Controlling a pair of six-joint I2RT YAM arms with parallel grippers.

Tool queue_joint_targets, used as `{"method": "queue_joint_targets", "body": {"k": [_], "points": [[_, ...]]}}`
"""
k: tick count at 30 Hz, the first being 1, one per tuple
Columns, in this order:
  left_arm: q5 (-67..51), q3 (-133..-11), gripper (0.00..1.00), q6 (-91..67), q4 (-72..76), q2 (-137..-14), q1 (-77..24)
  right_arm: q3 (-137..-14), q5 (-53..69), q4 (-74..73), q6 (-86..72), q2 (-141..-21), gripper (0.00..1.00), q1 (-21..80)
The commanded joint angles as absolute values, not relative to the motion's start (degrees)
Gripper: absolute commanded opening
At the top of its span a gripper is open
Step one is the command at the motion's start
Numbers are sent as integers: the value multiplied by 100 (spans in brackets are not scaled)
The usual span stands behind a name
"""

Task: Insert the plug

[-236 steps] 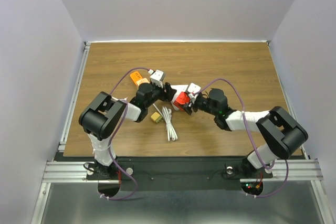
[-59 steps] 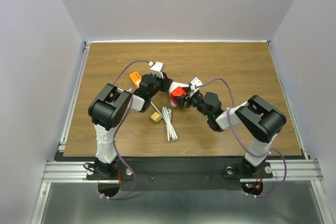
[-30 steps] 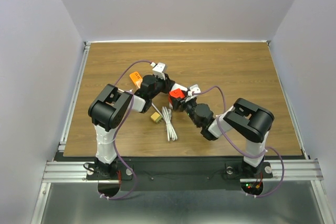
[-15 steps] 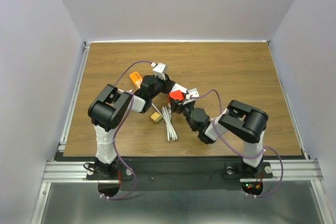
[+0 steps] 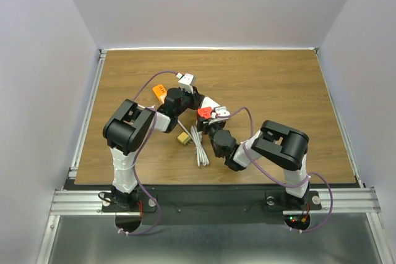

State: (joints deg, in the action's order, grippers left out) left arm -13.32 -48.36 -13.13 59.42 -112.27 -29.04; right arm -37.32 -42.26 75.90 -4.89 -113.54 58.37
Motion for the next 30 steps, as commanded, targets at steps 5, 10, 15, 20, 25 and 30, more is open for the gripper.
{"method": "queue_joint_targets", "body": {"k": [5, 10, 15, 20, 25, 30], "points": [[-1960, -4667, 24, -1310, 5177, -11188, -3243, -3832, -4526, 3463, -1002, -12682, 0, 5827], [-1995, -4649, 23, -1318, 5185, -11188, -3243, -4095, -4526, 3156, -984, -12814, 0, 5836], [-1978, -4658, 23, -1318, 5194, -11197, -3243, -4254, -4483, 2997, -984, -12973, 0, 5836], [-1854, -4869, 23, -1301, 5028, -11215, -3208, -4157, -4526, 3006, -1160, -12578, 0, 5836], [-1600, -5246, 36, -1248, 4703, -10952, -3164, -4218, -4614, 3006, -1187, -11946, 0, 5792], [-1144, -5502, 65, -1143, 4351, -10478, -3059, -4324, -4614, 3006, -1116, -11646, 0, 5722]]}}
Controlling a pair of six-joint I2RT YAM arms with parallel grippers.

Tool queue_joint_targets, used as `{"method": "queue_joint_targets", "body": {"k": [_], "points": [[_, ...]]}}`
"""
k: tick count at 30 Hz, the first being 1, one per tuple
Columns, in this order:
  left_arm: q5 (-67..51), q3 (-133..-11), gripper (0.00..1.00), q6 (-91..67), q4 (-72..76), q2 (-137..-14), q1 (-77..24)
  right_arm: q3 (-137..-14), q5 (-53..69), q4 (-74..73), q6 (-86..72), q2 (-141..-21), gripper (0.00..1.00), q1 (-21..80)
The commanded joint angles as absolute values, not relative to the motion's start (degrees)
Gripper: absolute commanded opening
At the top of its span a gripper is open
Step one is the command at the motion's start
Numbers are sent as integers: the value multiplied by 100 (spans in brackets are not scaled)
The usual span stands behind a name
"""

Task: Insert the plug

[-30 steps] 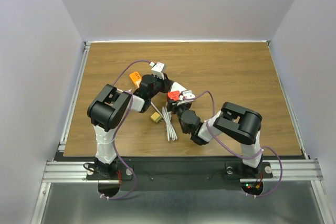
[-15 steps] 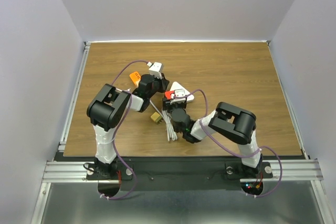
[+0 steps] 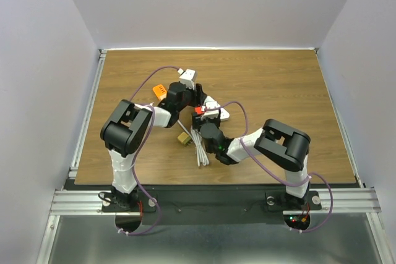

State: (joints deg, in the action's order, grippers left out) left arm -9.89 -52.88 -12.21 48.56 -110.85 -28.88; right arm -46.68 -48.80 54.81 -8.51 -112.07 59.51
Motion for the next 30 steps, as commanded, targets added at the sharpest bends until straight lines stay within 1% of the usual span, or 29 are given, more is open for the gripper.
{"method": "queue_joint_targets", "body": {"k": [1, 2, 3, 5, 9, 13, 15, 16, 18, 19, 20, 21, 22, 28, 29, 30], "points": [[-1056, -5519, 70, -1134, 4351, -10407, -3041, -4333, -4614, 3006, -1090, -11611, 0, 5713], [-976, -5546, 78, -1108, 4246, -10337, -3015, -4350, -4606, 3006, -1072, -11558, 0, 5695], [-767, -5555, 82, -1081, 4193, -10258, -2997, -4359, -4588, 3006, -1055, -11523, 0, 5687], [-563, -5502, 84, -1081, 4157, -9977, -2918, -4368, -4544, 3015, -1028, -11426, 1, 5660], [-90, -5081, 85, -1063, 4429, -9318, -2892, -4403, -4246, 3137, -932, -11268, 0, 5572], [395, -4167, 85, -1116, 4939, -8658, -2900, -4430, -3947, 3234, -826, -11110, 0, 5546], [570, -3869, 85, -1099, 4983, -8421, -2900, -4447, -3771, 3287, -765, -10987, 3, 5546], [606, -3771, 86, -1099, 4983, -8316, -2900, -4465, -3718, 3296, -756, -10934, 6, 5537], [694, -3526, 86, -1107, 4992, -8166, -2900, -4509, -3569, 3313, -695, -10820, 22, 5528], [747, -3437, 86, -1116, 4992, -8104, -2909, -4526, -3525, 3313, -686, -10776, 27, 5528], [782, -3350, 86, -1116, 5036, -8034, -2909, -4561, -3437, 3313, -668, -10741, 36, 5528], [895, -3262, 85, -1090, 5062, -7972, -2935, -4579, -3384, 3322, -633, -10627, 42, 5520], [966, -3078, 85, -1064, 5115, -7824, -2962, -4597, -3305, 3322, -615, -10582, 50, 5520], [1134, -2269, 86, -905, 5458, -7191, -3120, -4667, -3059, 3410, -422, -10222, 71, 5511], [1142, -2198, 86, -949, 5458, -7120, -3155, -4684, -2989, 3428, -361, -10196, 77, 5511], [1134, -2128, 86, -993, 5467, -7067, -3181, -4685, -2953, 3428, -343, -10161, 79, 5511]]}}
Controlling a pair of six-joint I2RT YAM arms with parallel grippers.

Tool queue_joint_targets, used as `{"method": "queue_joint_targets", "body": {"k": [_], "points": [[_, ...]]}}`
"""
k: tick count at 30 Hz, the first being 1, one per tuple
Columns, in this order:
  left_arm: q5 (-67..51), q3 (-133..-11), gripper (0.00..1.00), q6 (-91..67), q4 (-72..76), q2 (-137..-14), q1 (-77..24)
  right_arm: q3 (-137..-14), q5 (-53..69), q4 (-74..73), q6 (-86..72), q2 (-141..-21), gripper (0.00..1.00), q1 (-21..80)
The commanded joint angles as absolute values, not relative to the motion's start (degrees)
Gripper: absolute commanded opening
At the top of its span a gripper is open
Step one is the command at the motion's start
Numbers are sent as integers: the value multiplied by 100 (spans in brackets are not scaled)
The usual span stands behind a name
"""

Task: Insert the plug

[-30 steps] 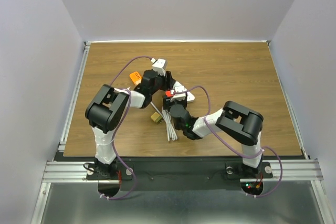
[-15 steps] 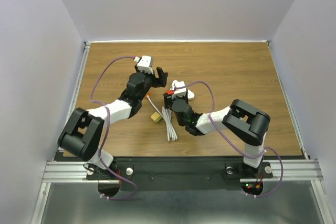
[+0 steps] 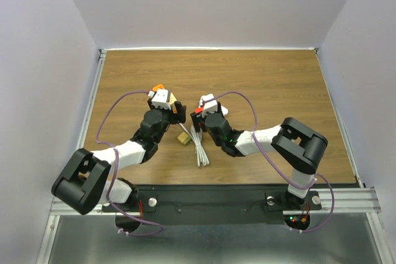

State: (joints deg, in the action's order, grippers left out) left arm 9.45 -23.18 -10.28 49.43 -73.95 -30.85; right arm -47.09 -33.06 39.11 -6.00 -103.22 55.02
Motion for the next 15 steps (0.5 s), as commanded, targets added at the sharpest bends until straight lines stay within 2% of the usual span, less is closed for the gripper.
{"method": "queue_joint_targets", "body": {"k": [1, 4, 8, 13, 15], "points": [[1142, -1996, 85, -1098, 5467, -6953, -3208, -4676, -2918, 3436, -334, -10099, 81, 5511], [1422, -1767, 85, -1204, 5511, -6891, -3558, -4623, -2848, 3472, -325, -9941, 92, 5502], [2144, -1600, 85, -1370, 5484, -7040, -4261, -4448, -2847, 3586, -343, -9695, 99, 5484], [2592, -1283, 85, -1985, 5371, -6988, -4631, -4035, -2874, 3779, -360, -9115, 100, 5423], [2942, -1301, 85, -2353, 4907, -6952, -4798, -3790, -2891, 3867, -351, -8774, 100, 5379]]}}
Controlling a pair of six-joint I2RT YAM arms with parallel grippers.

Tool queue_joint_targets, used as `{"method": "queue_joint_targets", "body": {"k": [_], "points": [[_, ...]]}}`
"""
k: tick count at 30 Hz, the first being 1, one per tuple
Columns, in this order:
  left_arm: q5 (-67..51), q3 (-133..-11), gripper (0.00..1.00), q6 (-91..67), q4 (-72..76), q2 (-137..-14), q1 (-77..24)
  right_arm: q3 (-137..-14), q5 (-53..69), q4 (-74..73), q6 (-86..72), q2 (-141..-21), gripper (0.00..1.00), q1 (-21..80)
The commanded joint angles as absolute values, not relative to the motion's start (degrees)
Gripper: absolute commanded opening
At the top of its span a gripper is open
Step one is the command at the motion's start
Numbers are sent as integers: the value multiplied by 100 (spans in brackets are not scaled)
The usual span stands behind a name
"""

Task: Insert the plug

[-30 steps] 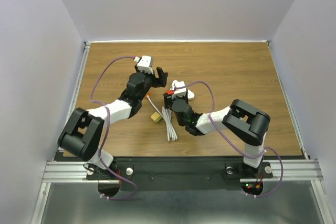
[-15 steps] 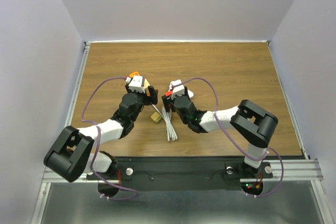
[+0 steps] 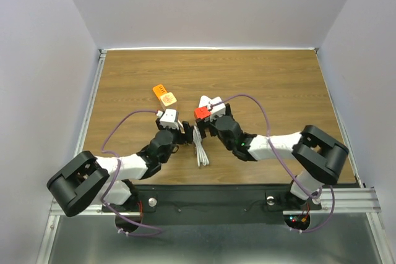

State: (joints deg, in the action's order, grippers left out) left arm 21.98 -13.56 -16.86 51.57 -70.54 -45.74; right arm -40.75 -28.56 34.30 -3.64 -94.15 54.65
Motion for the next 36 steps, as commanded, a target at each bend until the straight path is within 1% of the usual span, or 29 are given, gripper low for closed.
{"method": "queue_joint_targets", "body": {"k": [1, 3, 7, 12, 16, 19, 22, 25, 29, 32, 33, 34, 35, 36], "points": [[3023, -1327, 85, -2469, 4904, -6961, -4860, -3701, -2883, 3885, -352, -8650, 100, 5379], [3155, -1388, 85, -2732, 4554, -7022, -5000, -3560, -2883, 3937, -378, -8456, 100, 5309], [3971, -1678, 85, -3566, 3606, -7259, -5440, -3174, -2804, 3990, -439, -7938, 100, 5124], [4358, -1898, 85, -4331, 2919, -7479, -5773, -2857, -2487, 4060, -571, -7533, 100, 4861], [4360, -2109, 85, -4526, 2760, -7873, -5862, -2690, -2373, 4078, -624, -7339, 100, 4799], [4351, -2258, 88, -4535, 2803, -8225, -5862, -2619, -2312, 4087, -668, -7269, 100, 4790], [4342, -2355, 88, -4448, 2848, -8446, -5862, -2602, -2285, 4096, -677, -7260, 100, 4790], [4368, -2426, 86, -4403, 2848, -8639, -5827, -2601, -2276, 4096, -668, -7286, 100, 4781], [4324, -2408, 77, -4255, 2961, -8780, -5678, -2610, -2294, 4096, -668, -7356, 100, 4773], [4263, -2452, 74, -4114, 3014, -8877, -5660, -2637, -2303, 4104, -668, -7409, 100, 4773], [4219, -2452, 67, -4026, 3032, -8886, -5660, -2645, -2320, 4096, -668, -7435, 100, 4781], [4193, -2452, 64, -3973, 3050, -8877, -5660, -2646, -2320, 4096, -659, -7436, 100, 4781], [4166, -2452, 59, -3929, 3067, -8868, -5660, -2646, -2329, 4096, -668, -7444, 100, 4781], [4123, -2417, 56, -3824, 3067, -8807, -5660, -2646, -2329, 4096, -668, -7444, 100, 4781]]}}
